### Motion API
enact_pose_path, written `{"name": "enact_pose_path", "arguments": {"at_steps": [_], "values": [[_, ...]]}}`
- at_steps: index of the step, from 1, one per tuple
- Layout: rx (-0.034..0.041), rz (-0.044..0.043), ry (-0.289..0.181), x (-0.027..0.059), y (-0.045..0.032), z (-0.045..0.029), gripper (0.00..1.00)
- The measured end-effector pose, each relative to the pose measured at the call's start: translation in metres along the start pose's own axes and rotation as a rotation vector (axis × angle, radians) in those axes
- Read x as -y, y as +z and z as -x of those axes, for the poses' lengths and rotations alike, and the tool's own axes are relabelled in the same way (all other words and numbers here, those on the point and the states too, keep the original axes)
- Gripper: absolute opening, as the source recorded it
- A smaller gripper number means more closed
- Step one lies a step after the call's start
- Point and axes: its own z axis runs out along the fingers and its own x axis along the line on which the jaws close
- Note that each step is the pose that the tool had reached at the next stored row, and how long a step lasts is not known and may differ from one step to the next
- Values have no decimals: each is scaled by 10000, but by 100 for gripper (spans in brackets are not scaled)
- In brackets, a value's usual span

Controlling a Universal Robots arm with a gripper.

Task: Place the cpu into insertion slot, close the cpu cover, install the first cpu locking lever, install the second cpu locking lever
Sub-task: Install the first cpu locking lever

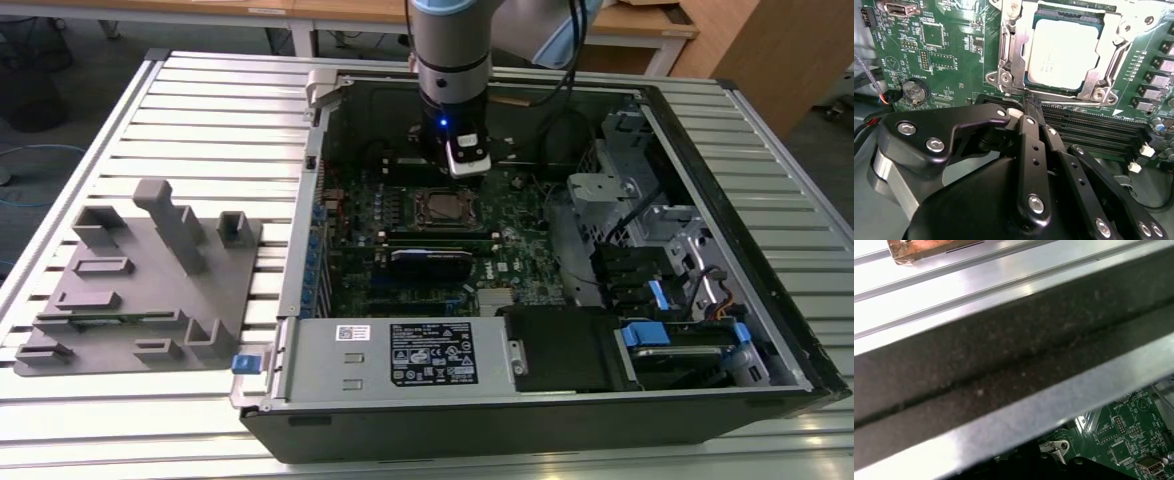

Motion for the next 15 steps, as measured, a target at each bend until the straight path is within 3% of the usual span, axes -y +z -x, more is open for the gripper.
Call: {"name": "enact_pose_path", "arguments": {"at_steps": [4,9,15], "values": [[96,-44,-21,1,8,-1,11],[240,-292,-73,2,8,-1,11],[278,-306,-81,0,7,-19,11]]}}
